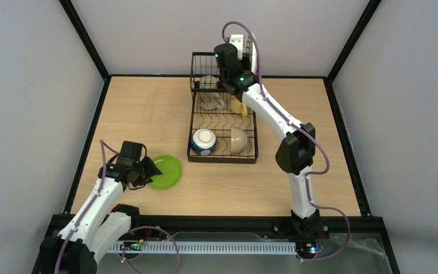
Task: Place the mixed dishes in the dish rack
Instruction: Insert the plate into the dish rack.
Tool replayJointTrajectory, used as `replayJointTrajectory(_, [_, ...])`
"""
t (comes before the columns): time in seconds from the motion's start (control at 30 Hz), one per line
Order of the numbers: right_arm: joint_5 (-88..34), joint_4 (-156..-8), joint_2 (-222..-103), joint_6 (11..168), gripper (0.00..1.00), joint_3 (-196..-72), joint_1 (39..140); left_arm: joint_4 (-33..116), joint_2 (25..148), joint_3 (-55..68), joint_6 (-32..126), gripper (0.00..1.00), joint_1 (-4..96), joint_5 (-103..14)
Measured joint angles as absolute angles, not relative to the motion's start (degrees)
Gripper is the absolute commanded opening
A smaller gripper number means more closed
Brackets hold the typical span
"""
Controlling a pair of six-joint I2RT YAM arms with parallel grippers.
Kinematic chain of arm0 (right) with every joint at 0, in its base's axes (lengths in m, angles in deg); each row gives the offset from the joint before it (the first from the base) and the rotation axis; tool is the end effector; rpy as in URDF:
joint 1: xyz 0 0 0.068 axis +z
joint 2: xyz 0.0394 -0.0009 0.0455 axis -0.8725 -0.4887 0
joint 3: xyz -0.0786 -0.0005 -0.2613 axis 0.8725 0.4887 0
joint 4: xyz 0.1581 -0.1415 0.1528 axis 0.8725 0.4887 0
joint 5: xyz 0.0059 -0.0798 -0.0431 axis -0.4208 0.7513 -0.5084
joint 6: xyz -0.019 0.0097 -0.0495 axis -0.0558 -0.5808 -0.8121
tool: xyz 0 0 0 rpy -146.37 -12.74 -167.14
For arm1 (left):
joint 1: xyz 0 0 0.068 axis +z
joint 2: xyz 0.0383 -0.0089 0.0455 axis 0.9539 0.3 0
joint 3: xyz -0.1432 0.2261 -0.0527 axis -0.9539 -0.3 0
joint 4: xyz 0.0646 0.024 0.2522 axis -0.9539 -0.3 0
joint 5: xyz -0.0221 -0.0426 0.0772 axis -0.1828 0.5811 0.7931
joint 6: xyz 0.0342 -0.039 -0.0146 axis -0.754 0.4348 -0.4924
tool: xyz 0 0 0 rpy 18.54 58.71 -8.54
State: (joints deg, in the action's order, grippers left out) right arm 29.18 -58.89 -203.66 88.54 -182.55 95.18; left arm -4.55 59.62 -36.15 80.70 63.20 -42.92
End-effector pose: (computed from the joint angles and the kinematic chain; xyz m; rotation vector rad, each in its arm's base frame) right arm 0.4214 0.2566 0.3719 0.0856 1.8281 -0.3344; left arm 0.1424 -0.0277 0.1909 -0.8106 2.6165 -0.4503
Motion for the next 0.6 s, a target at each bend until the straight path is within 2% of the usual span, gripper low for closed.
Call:
replayJointTrajectory(0.1, [28.6, -59.9, -203.1, 88.3, 0.03, -181.3, 95.2, -3.9, 59.6, -36.9, 81.0, 0.99, 63.2, -43.1])
replayJointTrajectory(0.3, [28.1, -61.6, -201.3, 88.7, 0.23, -178.2, 95.2, -3.7, 59.6, -37.5, 81.6, 0.99, 63.2, -43.1])
replayJointTrajectory(0.4, [27.3, -60.8, -200.9, 89.0, 0.26, -176.8, 95.2, -3.7, 59.3, -37.5, 82.0, 0.99, 63.2, -43.1])
replayJointTrajectory(0.5, [26.9, -59.4, -200.9, 89.5, 0.39, -175.7, 95.2, -3.6, 59.2, -37.5, 82.3, 0.99, 63.2, -43.1])
replayJointTrajectory(0.6, [26.6, -58.6, -200.8, 90.0, 0.43, -175.0, 95.2, -3.6, 59.2, -37.5, 82.4, 0.99, 63.2, -43.2])
